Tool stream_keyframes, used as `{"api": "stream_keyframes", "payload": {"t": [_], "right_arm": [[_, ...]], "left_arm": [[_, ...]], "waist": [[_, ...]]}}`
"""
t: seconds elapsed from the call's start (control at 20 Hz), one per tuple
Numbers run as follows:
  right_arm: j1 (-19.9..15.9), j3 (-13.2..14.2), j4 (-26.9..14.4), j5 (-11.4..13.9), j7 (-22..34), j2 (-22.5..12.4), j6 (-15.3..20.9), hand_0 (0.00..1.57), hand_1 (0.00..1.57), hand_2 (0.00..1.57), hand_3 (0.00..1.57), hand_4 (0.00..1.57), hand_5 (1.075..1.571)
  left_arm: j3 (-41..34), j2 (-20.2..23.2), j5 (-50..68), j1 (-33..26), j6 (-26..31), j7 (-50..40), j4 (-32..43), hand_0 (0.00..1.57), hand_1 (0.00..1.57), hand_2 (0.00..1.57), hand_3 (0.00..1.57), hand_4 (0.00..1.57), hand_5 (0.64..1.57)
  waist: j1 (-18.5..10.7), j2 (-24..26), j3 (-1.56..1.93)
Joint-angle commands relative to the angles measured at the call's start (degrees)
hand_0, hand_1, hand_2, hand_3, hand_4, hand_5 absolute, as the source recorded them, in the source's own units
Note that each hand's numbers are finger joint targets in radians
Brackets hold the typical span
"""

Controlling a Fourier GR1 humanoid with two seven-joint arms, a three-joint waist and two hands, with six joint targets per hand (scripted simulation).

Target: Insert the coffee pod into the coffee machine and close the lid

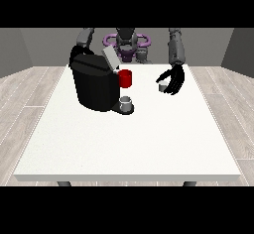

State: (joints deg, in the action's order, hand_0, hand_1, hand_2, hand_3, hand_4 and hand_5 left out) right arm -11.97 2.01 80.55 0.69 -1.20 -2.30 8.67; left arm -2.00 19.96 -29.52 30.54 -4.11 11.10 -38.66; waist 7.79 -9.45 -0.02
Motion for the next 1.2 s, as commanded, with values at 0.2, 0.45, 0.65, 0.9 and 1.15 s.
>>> {"api": "stream_keyframes", "payload": {"t": [0.2, 0.45, 0.65, 0.9, 1.15], "right_arm": [[1.36, -1.48, 3.73, -1.56, 0.32, 0.23, -1.88, 0.00, 0.00, 0.00, 0.00, 0.51, 1.571], [-0.41, 1.39, -2.49, -2.51, -3.47, 0.53, -0.93, 0.00, 0.00, 0.00, 0.00, 0.49, 1.571], [-2.20, 0.20, 0.03, -0.48, -1.58, 1.04, 1.64, 0.00, 0.00, 0.00, 0.00, 0.40, 1.571], [2.01, 1.27, -3.54, -2.75, -3.09, 1.42, -0.21, 0.00, 0.00, 0.00, 0.00, 0.44, 1.571], [-1.69, 2.40, -7.23, -2.73, -1.45, -0.37, -0.82, 0.00, 0.00, 0.00, 0.00, 0.49, 1.571]], "left_arm": [[-2.15, 2.24, -3.07, 2.21, -6.87, 5.22, 6.03, 0.92, 0.92, 1.04, 0.83, 0.36, 1.571], [1.97, 0.12, -7.79, 3.96, -5.76, 0.27, 5.52, 0.97, 0.97, 1.05, 0.79, 0.32, 1.571], [-0.81, 2.35, -6.53, 4.53, -7.38, 8.51, 7.84, 1.23, 1.23, 1.36, 1.31, 0.47, 1.571], [-0.43, 4.89, -4.84, 8.22, 3.18, 8.90, 4.67, 1.48, 1.48, 1.47, 1.41, 0.63, 1.571], [1.65, 1.50, -6.24, 13.23, 5.65, 3.95, 1.35, 1.32, 1.32, 1.38, 1.35, 0.58, 1.571]], "waist": [[2.69, -1.70, -0.01], [0.58, -0.94, 0.03], [0.42, -3.74, -0.01], [0.05, 1.43, 0.04], [-0.86, 4.02, 0.05]]}}
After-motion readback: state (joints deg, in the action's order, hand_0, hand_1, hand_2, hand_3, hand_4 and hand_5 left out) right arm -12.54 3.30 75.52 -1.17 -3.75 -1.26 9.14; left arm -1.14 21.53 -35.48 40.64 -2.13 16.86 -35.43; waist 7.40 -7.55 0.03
